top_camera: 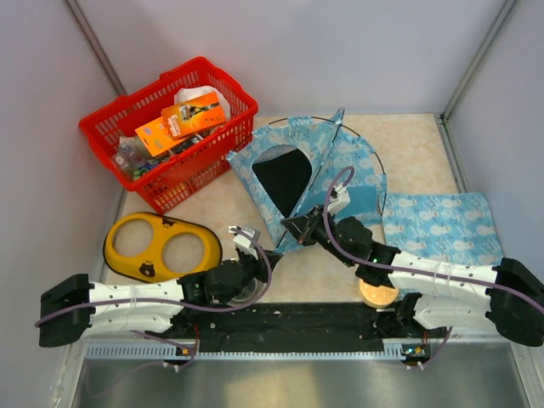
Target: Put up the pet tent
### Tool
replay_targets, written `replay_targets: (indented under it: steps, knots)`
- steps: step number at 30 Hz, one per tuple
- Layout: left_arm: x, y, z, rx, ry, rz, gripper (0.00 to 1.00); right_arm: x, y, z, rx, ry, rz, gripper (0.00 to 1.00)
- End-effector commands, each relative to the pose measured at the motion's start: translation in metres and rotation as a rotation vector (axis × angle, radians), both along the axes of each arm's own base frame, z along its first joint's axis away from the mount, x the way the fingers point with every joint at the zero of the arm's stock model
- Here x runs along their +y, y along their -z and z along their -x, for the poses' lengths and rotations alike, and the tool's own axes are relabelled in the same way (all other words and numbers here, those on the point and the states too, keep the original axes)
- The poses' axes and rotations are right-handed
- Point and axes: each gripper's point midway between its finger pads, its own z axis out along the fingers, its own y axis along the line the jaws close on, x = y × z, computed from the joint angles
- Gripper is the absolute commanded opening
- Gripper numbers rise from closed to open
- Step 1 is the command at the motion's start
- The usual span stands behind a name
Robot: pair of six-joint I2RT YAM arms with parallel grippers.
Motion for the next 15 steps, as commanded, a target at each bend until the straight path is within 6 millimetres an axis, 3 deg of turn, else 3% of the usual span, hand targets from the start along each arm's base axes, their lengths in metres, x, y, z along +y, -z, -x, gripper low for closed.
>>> replay_targets:
  steps: [1,15]
  knots:
    - [0.001,0.030,0.024,0.049,0.106,-0.117,0.00,-0.029,-0.046,-0.046,-0.099,0.264,-0.078,0.00]
    - [-0.003,0.011,0.023,0.051,0.106,-0.091,0.00,-0.013,-0.023,-0.040,-0.102,0.171,0.005,0.00]
